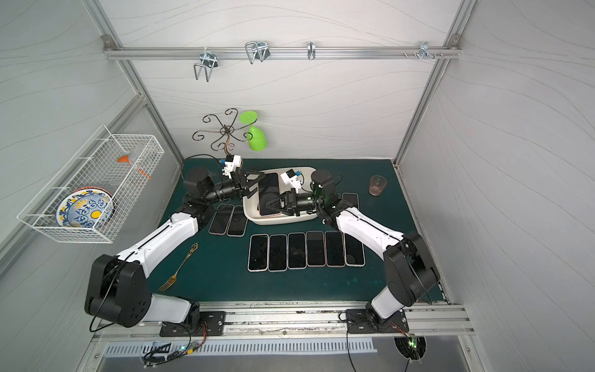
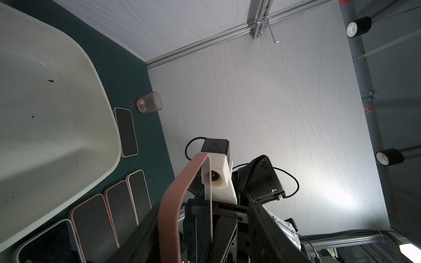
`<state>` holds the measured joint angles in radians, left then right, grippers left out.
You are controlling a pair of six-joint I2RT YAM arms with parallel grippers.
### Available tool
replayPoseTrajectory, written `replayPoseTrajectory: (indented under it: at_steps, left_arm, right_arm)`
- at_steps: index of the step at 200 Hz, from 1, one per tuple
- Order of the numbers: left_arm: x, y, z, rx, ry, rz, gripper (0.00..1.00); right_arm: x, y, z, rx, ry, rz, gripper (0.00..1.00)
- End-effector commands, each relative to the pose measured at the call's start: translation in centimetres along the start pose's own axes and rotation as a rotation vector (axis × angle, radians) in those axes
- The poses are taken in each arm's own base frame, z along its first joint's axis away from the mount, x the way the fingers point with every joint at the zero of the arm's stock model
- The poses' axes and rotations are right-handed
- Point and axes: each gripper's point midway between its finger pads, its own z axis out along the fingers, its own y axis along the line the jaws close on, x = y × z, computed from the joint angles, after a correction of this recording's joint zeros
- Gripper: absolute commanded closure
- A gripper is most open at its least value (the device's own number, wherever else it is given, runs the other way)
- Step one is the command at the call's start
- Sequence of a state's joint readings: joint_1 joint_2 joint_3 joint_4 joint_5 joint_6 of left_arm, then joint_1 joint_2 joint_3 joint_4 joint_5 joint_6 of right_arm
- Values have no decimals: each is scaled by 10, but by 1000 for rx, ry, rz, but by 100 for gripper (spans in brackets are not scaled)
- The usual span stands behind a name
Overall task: Take the phone out of the storage box
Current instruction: Place the phone at the center of the board.
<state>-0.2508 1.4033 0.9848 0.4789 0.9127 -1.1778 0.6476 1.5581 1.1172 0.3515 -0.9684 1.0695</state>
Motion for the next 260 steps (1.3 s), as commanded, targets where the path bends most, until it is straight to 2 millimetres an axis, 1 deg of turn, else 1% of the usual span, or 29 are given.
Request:
replayPoseTrajectory:
  at_steps: [1, 8, 55, 62, 66, 73, 77, 84, 87, 96, 102, 105, 107, 114, 116, 119, 137, 152, 174, 192, 204, 219, 226, 248, 254, 260]
  left_arm:
    - [8, -25, -1, 64, 21, 73, 47]
    - [10, -24, 0, 61, 24, 71, 51]
    - [18, -25, -2, 63, 38, 74, 89]
    - [19, -24, -3, 59, 40, 75, 92]
    - [20, -23, -4, 56, 41, 75, 94]
    - [21, -24, -4, 56, 45, 79, 96]
    - [22, -24, -5, 54, 46, 81, 98]
    - [23, -26, -6, 54, 48, 84, 100]
    - [23, -26, -6, 54, 49, 86, 100]
    - [24, -28, -7, 52, 51, 91, 100]
    - [24, -29, -9, 48, 51, 96, 100]
    - [25, -29, -9, 46, 52, 97, 100]
    - [25, -29, -9, 43, 52, 96, 100]
    - [25, -32, -11, 46, 51, 112, 100]
    - [26, -28, -12, 32, 56, 95, 100]
    - [27, -28, -13, 26, 58, 90, 100]
    - [26, -27, -23, 4, 56, 99, 100]
    - [25, -22, -39, -49, 47, 112, 100]
    - [29, -6, -65, -160, 42, 130, 100]
    - [42, 11, -82, -252, 78, 125, 100]
    - [53, 29, -93, -342, 115, 135, 100]
    - [72, 58, -109, -488, 167, 108, 100]
    - [80, 69, -116, -535, 192, 94, 100]
    - [105, 99, -135, -640, 222, 25, 100]
    - [109, 106, -140, -669, 210, 1, 100]
    - [113, 108, -142, -660, 198, -19, 100]
  right_arm:
    - [-5, 30, 7, -66, 13, -96, 100]
    - [-5, 31, 7, -68, 13, -99, 100]
    - [-6, 30, 9, -65, 17, -92, 100]
    - [-5, 30, 9, -64, 21, -91, 97]
    - [-5, 29, 9, -63, 24, -86, 92]
    - [-5, 29, 9, -63, 27, -88, 79]
    - [-5, 27, 10, -61, 29, -85, 68]
    - [-4, 27, 10, -59, 34, -85, 46]
    - [-3, 26, 10, -56, 38, -81, 38]
    - [-2, 24, 10, -50, 42, -83, 22]
    - [-2, 22, 10, -41, 41, -80, 9]
    - [-2, 22, 10, -36, 41, -80, 4]
    - [-2, 21, 10, -33, 40, -82, 2]
    - [-2, 19, 9, -20, 40, -82, 2]
    - [-2, 19, 8, -16, 40, -83, 1]
    - [-1, 18, 8, -11, 42, -83, 1]
    - [-1, 13, 1, 27, 34, -82, 1]
    - [-1, 4, -11, 82, 21, -70, 1]
    - [-3, -14, -35, 163, -14, -37, 1]
    - [-4, -25, -53, 213, -47, -8, 1]
    - [-3, -29, -61, 233, -58, 5, 1]
    - [0, -27, -62, 240, -48, -5, 1]
    - [2, -26, -61, 244, -40, -8, 1]
    - [7, -21, -61, 239, -22, -26, 1]
    - [8, -19, -61, 233, -18, -31, 1]
    - [8, -18, -61, 228, -15, -35, 1]
